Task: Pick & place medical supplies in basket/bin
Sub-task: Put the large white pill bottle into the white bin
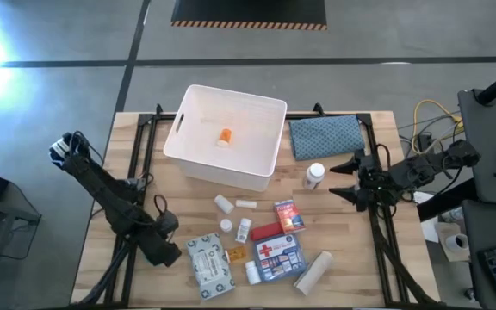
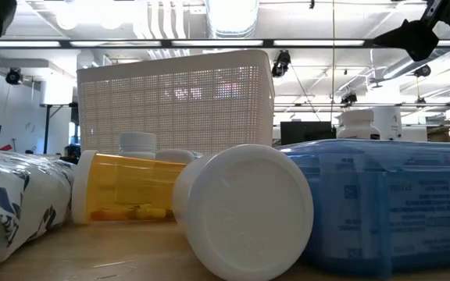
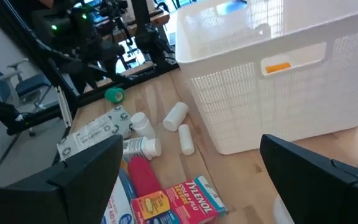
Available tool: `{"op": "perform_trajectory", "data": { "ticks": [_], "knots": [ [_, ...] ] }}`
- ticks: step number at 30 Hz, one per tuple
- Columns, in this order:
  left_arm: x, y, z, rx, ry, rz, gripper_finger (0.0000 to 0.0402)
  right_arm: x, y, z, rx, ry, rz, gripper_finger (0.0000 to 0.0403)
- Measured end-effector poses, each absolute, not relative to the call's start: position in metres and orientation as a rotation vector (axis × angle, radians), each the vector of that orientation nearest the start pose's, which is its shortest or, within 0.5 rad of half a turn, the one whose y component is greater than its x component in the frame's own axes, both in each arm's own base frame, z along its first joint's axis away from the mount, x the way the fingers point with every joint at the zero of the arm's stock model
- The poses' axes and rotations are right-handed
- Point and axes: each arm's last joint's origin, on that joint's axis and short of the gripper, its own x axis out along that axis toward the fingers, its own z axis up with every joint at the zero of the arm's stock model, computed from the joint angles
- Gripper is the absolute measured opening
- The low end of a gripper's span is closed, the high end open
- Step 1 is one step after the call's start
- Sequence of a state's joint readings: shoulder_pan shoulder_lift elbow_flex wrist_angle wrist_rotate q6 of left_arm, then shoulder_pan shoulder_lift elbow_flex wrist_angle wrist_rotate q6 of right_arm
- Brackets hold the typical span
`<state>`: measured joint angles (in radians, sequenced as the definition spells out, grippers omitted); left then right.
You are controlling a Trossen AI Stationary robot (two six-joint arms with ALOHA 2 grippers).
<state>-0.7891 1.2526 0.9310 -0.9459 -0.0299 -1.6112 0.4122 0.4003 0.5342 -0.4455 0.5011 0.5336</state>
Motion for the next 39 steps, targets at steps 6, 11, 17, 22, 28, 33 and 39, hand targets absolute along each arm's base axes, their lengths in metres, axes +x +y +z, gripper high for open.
{"op": "perform_trajectory", "data": {
  "ticks": [6,11,17,22,28,33,39],
  "knots": [
    [0.161,-0.147,0.253,-0.850,0.968,0.455,0.0296,0.116,0.033,0.274,0.560,0.100,-0.231,0.0369],
    [0.163,-0.136,0.262,-0.879,0.784,0.520,0.0296,0.131,0.040,0.291,0.677,-0.021,-0.176,0.0369],
    [0.163,-0.131,0.267,-0.894,0.739,0.526,0.0296,0.135,0.042,0.318,0.711,-0.116,-0.112,0.0369],
    [0.163,-0.130,0.267,-0.888,0.718,0.535,0.0296,0.134,0.042,0.332,0.776,-0.162,-0.093,0.0369],
    [0.162,-0.125,0.269,-0.876,0.681,0.557,0.0296,0.139,0.044,0.344,0.775,-0.167,-0.096,0.0369],
    [0.161,-0.124,0.270,-0.877,0.675,0.560,0.0296,0.142,0.045,0.350,0.710,-0.143,-0.119,0.0369],
    [0.161,-0.121,0.271,-0.876,0.674,0.573,0.0296,0.126,0.034,0.332,0.633,0.257,-0.479,0.0369]
  ]
}}
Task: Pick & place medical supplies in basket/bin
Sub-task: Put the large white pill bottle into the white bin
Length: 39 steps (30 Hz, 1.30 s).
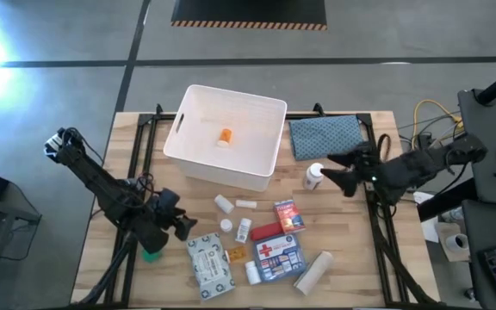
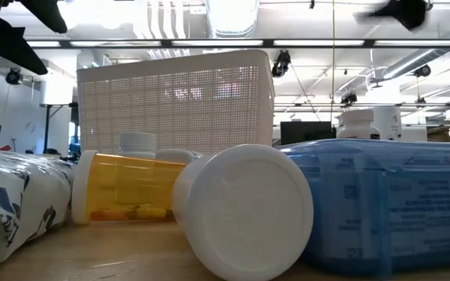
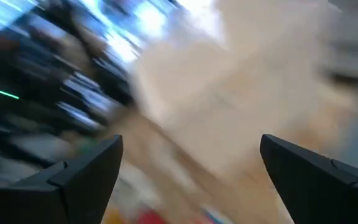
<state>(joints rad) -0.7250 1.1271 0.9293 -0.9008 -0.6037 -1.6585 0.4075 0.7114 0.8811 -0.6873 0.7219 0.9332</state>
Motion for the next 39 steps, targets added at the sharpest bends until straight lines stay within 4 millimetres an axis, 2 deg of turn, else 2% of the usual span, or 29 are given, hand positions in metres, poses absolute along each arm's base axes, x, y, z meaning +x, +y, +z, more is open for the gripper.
{"op": "perform_trajectory", "data": {
  "ticks": [4,8,15,21,24,30,39],
  "knots": [
    [0.161,-0.117,0.271,-0.859,0.676,0.581,0.0297,0.110,0.028,0.315,0.609,0.578,-0.671,0.0369],
    [0.164,-0.113,0.271,-0.827,0.678,0.592,0.0297,0.117,0.033,0.296,0.553,0.778,-0.715,0.0369],
    [0.167,-0.108,0.271,-0.805,0.675,0.606,0.0297,0.133,0.033,0.266,0.488,0.845,-0.772,0.0369],
    [0.167,-0.107,0.271,-0.804,0.675,0.606,0.0297,0.132,0.014,0.257,0.559,0.822,-0.762,0.0369],
    [0.167,-0.107,0.271,-0.804,0.675,0.607,0.0297,0.143,0.004,0.257,0.589,0.850,-0.668,0.0369],
    [0.168,-0.108,0.272,-0.810,0.670,0.603,0.0297,0.163,-0.017,0.246,0.532,0.983,-0.689,0.0369],
    [0.169,-0.108,0.272,-0.827,0.663,0.602,0.0297,0.191,-0.033,0.231,0.476,1.157,-0.597,0.0369]
  ]
}}
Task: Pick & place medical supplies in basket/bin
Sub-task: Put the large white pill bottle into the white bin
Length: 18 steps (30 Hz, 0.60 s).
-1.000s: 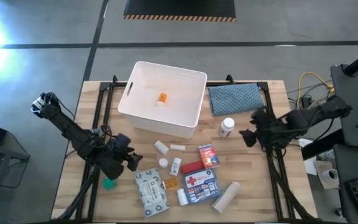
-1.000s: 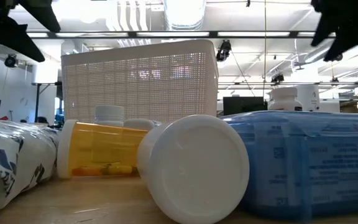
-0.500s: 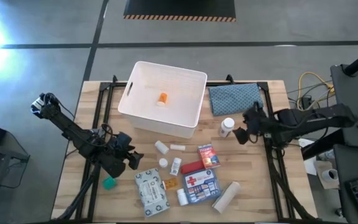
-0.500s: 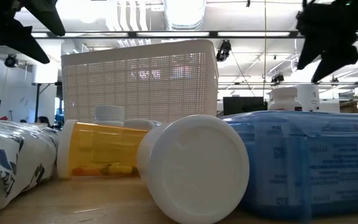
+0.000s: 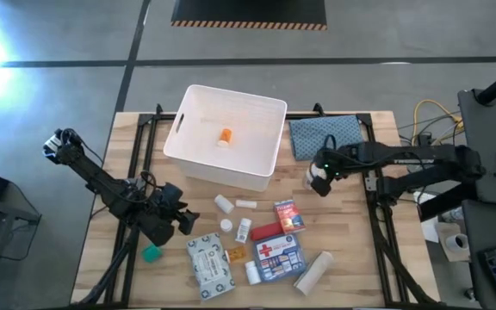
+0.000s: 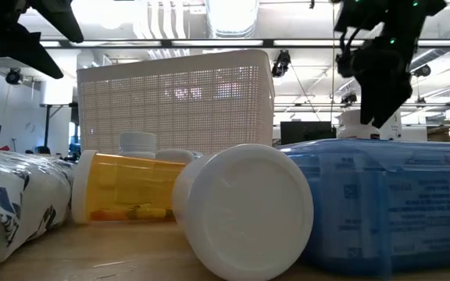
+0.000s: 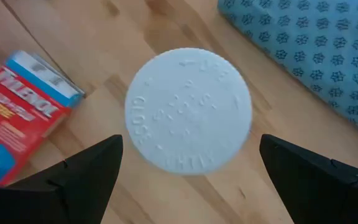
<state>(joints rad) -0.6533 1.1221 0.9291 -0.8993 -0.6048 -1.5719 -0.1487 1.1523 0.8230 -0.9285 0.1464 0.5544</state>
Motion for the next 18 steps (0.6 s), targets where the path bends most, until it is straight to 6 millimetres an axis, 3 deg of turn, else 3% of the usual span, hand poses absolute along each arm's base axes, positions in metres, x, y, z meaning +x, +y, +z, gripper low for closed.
{"op": "perform_trajectory", "data": {
  "ticks": [8,18],
  "knots": [
    [0.168,-0.108,0.272,-0.826,0.664,0.603,0.0297,0.212,-0.038,0.222,0.446,1.179,-0.559,0.0369],
    [0.168,-0.108,0.272,-0.826,0.664,0.603,0.0297,0.219,-0.040,0.215,0.420,1.188,-0.545,0.0356]
  ]
}}
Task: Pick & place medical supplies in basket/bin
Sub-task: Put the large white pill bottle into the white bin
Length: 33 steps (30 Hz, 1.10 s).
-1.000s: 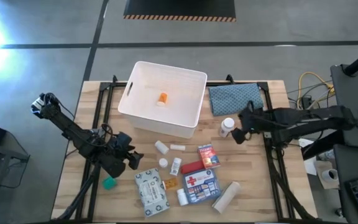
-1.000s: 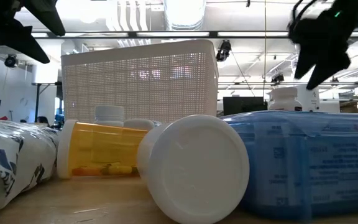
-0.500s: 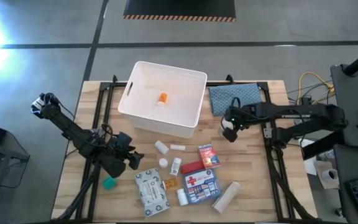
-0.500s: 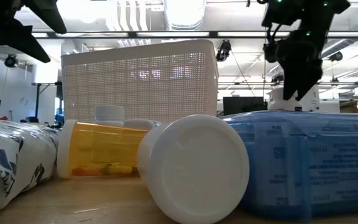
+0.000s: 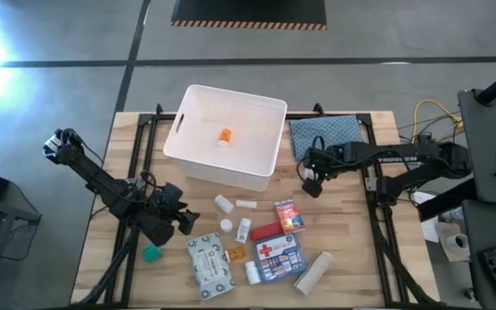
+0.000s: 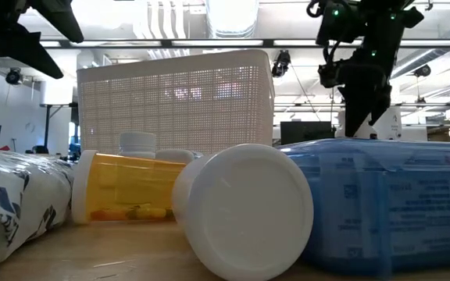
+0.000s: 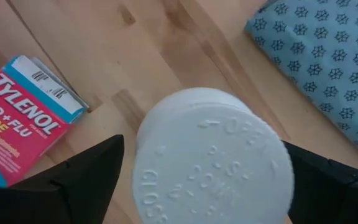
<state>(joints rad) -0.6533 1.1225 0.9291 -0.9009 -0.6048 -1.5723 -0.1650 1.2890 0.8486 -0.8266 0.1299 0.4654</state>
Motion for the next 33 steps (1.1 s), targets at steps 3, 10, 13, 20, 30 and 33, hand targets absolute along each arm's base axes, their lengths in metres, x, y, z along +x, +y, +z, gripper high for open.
{"op": "perform_trajectory", "data": {
  "ticks": [3,10,13,20,30,33],
  "knots": [
    [0.168,-0.108,0.272,-0.826,0.664,0.603,0.0297,0.218,-0.040,0.216,0.416,1.184,-0.551,0.0328],
    [0.168,-0.108,0.272,-0.826,0.664,0.603,0.0297,0.219,-0.040,0.215,0.416,1.187,-0.547,0.0277],
    [0.168,-0.108,0.272,-0.826,0.664,0.603,0.0297,0.217,-0.040,0.222,0.428,1.172,-0.537,0.0277],
    [0.168,-0.108,0.272,-0.826,0.664,0.603,0.0297,0.213,-0.038,0.312,0.472,0.827,-0.439,0.0276],
    [0.169,-0.108,0.272,-0.826,0.663,0.604,0.0297,0.214,-0.040,0.425,0.415,0.463,-0.373,0.0278],
    [0.169,-0.108,0.272,-0.826,0.663,0.604,0.0297,0.253,-0.057,0.420,0.346,0.497,-0.395,0.0280]
  ]
}}
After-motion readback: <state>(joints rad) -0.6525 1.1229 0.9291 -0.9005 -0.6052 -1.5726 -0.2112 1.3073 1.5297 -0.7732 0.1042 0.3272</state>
